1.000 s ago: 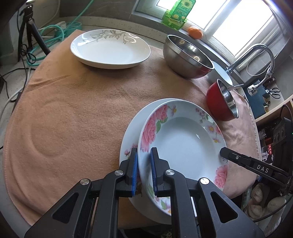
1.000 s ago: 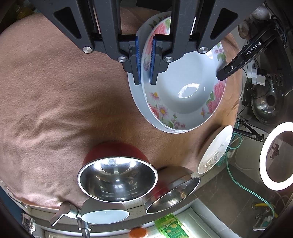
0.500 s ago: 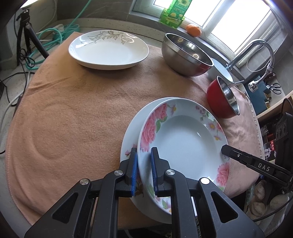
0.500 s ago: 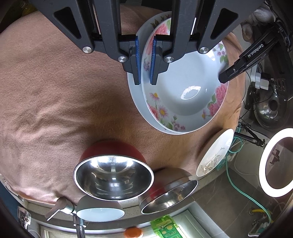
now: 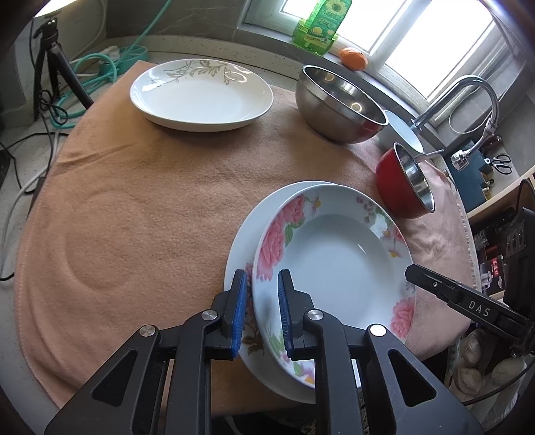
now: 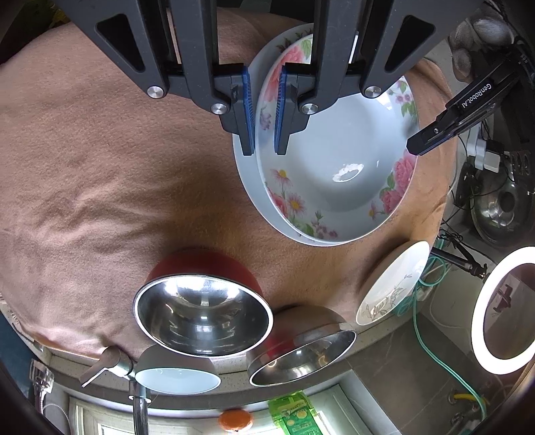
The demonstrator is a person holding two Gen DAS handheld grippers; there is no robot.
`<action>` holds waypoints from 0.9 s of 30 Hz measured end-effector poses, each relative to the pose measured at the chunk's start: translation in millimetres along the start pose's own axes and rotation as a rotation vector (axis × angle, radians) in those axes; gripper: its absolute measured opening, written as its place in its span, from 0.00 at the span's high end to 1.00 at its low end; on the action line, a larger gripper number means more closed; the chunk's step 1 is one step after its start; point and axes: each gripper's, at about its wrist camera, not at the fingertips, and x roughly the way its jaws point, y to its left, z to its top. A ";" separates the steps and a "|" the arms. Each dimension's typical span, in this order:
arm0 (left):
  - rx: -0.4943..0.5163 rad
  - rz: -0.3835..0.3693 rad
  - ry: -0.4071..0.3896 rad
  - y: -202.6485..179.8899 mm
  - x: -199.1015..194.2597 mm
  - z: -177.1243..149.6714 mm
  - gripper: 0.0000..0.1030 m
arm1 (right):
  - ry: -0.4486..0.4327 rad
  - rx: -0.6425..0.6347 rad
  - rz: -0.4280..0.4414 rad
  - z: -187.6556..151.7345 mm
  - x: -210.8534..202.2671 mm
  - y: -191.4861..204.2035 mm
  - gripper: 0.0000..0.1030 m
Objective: Organize plates and bowls
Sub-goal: 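Lower the rose plate onto the blossom plate and open the grippers, then move the open grippers to the white gold-leaf plate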
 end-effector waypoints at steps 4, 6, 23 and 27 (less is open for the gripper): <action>-0.012 0.001 -0.016 3.1 -6.9 2.7 0.85 | -0.022 0.001 -0.005 1.1 -8.2 -0.6 0.87; -0.017 0.000 -0.023 5.4 -10.5 3.9 0.85 | -0.031 0.003 -0.006 2.6 -11.1 -0.4 0.87; -0.055 0.055 -0.104 33.5 -42.9 22.3 0.84 | -0.106 -0.065 0.051 22.1 -35.0 38.2 0.69; -0.060 0.078 -0.129 42.1 -50.7 28.9 0.81 | -0.122 -0.110 0.074 28.6 -38.3 60.0 0.60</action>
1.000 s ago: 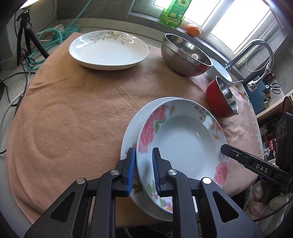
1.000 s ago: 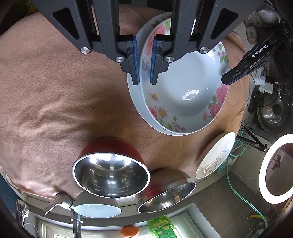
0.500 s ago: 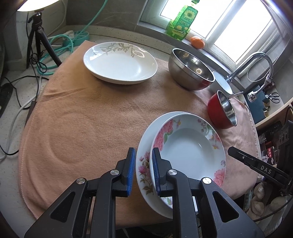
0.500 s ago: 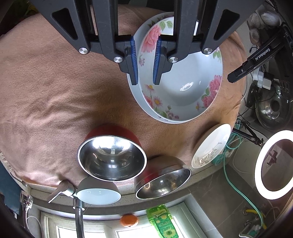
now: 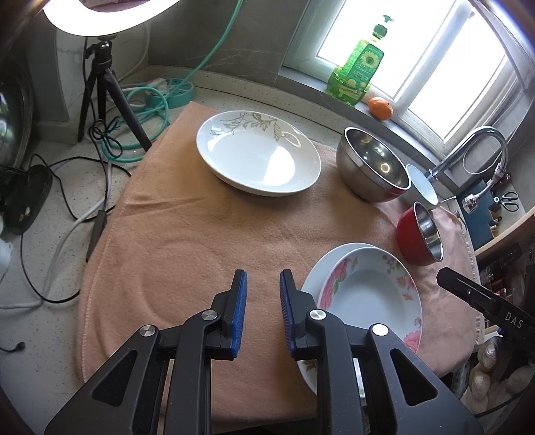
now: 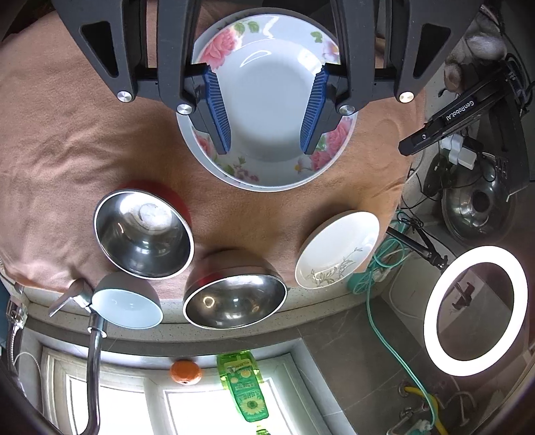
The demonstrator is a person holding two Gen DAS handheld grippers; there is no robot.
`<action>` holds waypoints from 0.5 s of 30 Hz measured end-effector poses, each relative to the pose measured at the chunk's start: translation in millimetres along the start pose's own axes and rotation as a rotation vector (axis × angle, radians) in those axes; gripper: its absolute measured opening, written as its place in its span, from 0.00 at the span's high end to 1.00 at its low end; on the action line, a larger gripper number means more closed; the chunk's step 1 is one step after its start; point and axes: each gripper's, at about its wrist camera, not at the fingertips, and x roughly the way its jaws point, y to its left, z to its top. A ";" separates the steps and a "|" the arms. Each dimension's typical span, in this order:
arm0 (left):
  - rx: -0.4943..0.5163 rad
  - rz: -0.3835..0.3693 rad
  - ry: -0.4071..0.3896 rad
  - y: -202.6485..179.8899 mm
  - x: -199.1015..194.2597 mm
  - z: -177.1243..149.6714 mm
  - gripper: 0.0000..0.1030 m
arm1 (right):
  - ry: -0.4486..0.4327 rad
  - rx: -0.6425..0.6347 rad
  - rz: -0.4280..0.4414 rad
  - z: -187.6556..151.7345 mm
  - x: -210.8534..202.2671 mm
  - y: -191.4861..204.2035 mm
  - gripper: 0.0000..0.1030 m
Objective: Organize plates and bowls
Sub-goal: 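Move the open grippers to the white gold-leaf plate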
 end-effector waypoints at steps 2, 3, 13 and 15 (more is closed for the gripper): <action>0.008 0.020 -0.013 3.5 -2.7 4.2 0.81 | -0.005 -0.017 0.018 5.1 0.2 10.4 0.59; 0.014 0.030 -0.019 4.6 -3.4 6.1 0.81 | -0.008 -0.026 0.025 8.1 0.4 16.2 0.56; 0.020 0.075 -0.065 23.3 -7.5 27.7 0.71 | -0.021 -0.088 0.085 43.8 10.3 59.9 0.44; 0.011 0.068 -0.062 29.1 -5.7 32.5 0.71 | -0.022 -0.095 0.092 52.4 13.0 65.8 0.43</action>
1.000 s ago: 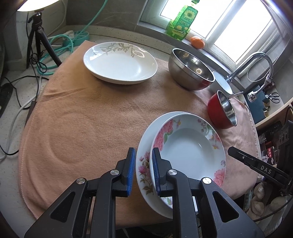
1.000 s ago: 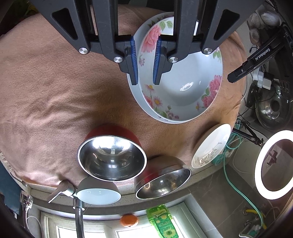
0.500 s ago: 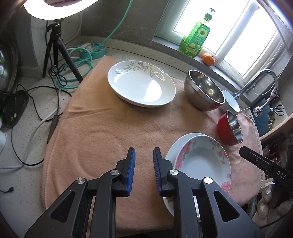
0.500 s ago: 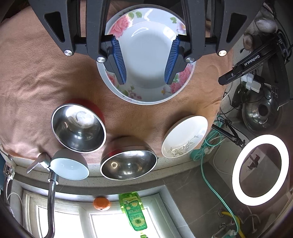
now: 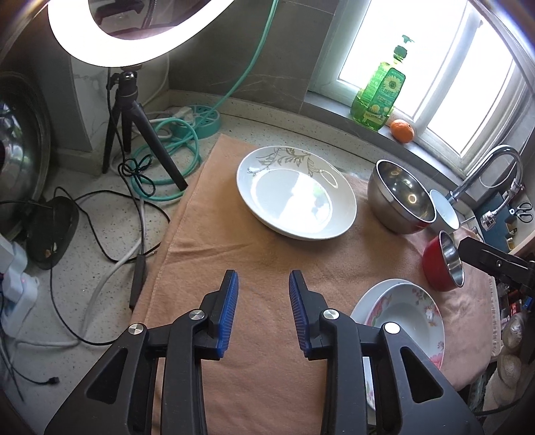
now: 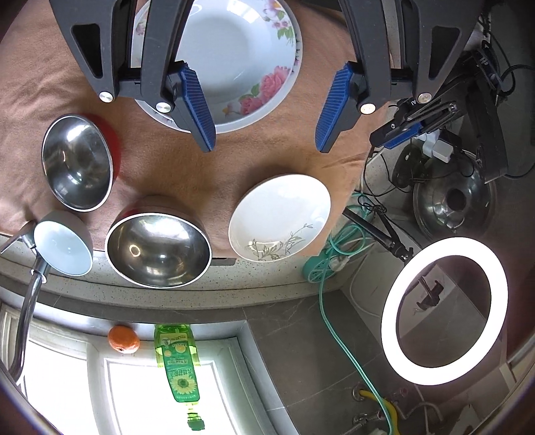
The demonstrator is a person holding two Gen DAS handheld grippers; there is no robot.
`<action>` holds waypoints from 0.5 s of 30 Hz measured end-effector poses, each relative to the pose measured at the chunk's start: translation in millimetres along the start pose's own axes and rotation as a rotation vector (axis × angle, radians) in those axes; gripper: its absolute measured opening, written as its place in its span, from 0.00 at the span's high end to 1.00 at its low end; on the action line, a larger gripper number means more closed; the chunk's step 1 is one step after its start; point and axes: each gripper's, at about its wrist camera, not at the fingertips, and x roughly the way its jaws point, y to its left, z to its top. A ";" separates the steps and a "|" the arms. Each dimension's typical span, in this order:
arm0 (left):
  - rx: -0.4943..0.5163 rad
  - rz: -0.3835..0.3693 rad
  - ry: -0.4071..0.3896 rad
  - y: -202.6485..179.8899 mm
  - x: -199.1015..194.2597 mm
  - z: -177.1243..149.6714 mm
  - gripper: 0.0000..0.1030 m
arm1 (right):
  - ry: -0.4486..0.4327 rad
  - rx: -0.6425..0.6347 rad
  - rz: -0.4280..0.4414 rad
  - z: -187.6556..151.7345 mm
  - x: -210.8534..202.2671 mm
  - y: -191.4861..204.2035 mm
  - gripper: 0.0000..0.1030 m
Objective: Organize plates and bowls
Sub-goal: 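Move the open grippers to the white gold-leaf plate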
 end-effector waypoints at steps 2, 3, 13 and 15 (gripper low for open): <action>-0.013 -0.012 0.009 4.9 3.9 4.7 0.71 | 0.005 -0.003 0.009 9.7 4.6 3.9 0.43; -0.020 -0.021 0.012 7.3 5.8 7.1 0.71 | 0.009 -0.004 0.012 14.6 7.2 5.2 0.43; -0.096 -0.080 0.047 24.4 33.3 27.2 0.71 | 0.032 -0.010 0.004 68.6 36.4 4.9 0.43; -0.115 -0.090 0.054 28.0 39.4 30.5 0.71 | 0.039 -0.011 -0.011 80.2 45.7 3.2 0.44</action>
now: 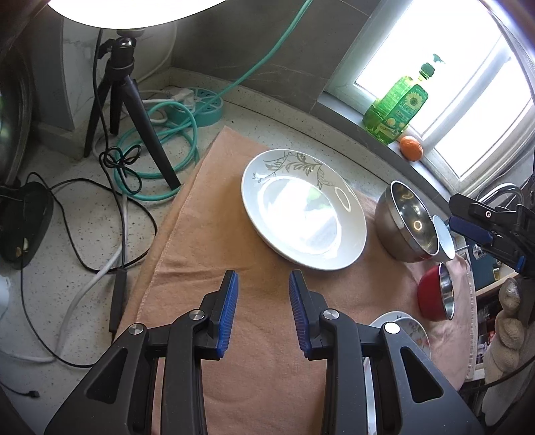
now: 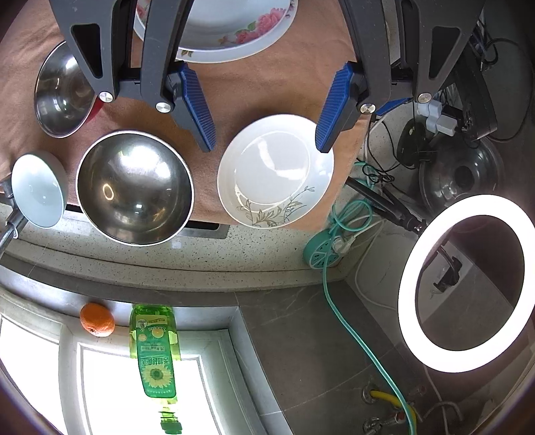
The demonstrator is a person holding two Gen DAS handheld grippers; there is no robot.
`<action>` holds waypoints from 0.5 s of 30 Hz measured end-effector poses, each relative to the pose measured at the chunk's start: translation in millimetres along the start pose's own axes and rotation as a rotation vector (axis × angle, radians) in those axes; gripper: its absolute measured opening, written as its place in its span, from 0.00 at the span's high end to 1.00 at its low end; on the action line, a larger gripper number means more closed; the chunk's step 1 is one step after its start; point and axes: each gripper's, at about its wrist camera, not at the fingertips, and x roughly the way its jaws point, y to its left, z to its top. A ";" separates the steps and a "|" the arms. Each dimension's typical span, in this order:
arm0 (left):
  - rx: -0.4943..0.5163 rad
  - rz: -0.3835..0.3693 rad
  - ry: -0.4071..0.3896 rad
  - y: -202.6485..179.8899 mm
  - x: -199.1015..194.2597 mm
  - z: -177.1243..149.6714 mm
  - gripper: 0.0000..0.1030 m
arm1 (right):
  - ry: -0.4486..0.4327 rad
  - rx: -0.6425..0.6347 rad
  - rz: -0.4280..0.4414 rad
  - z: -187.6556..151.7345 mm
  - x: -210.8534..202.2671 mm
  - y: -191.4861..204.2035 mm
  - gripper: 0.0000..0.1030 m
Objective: Organize plates and bowls
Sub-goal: 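Move the open grippers to the white gold-leaf plate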
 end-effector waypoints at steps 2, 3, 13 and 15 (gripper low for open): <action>-0.024 -0.014 0.006 4.0 5.6 4.7 0.71 | 0.011 0.005 -0.005 11.2 10.5 -2.1 0.44; -0.035 -0.021 0.010 5.8 8.3 6.6 0.71 | 0.019 0.006 -0.007 16.6 16.2 -2.7 0.44; -0.097 -0.044 0.030 15.2 35.4 24.2 0.72 | 0.137 0.017 -0.045 55.8 85.8 -13.4 0.58; -0.108 -0.053 0.035 16.9 41.4 27.8 0.73 | 0.171 0.024 -0.043 62.0 101.3 -17.4 0.63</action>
